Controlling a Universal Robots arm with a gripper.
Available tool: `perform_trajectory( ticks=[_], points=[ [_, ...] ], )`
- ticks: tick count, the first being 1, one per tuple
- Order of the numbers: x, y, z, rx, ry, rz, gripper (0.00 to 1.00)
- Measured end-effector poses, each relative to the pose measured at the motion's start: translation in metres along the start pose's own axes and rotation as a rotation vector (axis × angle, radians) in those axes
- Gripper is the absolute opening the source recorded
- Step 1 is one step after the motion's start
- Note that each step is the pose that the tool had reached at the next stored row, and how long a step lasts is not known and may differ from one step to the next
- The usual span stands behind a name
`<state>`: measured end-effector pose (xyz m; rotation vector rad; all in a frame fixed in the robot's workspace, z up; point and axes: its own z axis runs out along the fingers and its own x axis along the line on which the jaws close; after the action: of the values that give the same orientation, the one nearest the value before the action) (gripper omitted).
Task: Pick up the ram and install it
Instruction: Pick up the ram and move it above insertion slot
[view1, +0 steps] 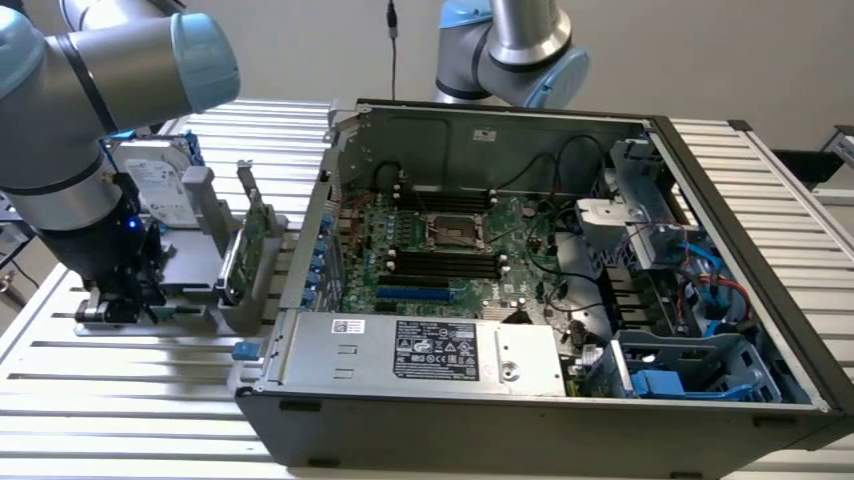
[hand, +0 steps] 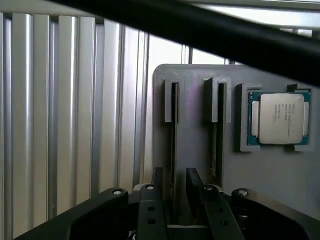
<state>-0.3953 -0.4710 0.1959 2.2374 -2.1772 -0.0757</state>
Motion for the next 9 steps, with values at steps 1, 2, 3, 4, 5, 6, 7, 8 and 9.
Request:
perform_trajectory(
  ticks=[1,2,3,4,5,6,7,8,9],
  points=[
    [0.0000,0.0000,0.0000,-0.0008,-0.0002,0.004,0.33],
    [0.0000,0.0000,0.0001,-0.0014,-0.0005,0.008,0.33],
    [0.0000,0.0000,0.0001,-0.0017,-0.0006,0.011,0.33],
    [0.0000,0.0000,0.0001,-0.0019,-0.0007,0.012,0.33],
    [0.0000,0.0000,0.0001,-0.0019,-0.0007,0.012,0.33],
    [0.0000,0.0000,0.0001,-0.0019,-0.0008,0.013,0.24],
    [0.0000,0.0000,0.0001,-0.0019,-0.0008,0.013,0.24],
    [0.0000,0.0000,0.0001,-0.0019,-0.0008,0.014,0.24],
    [0.0000,0.0000,0.0001,-0.0020,-0.0009,0.015,0.18]
  ],
)
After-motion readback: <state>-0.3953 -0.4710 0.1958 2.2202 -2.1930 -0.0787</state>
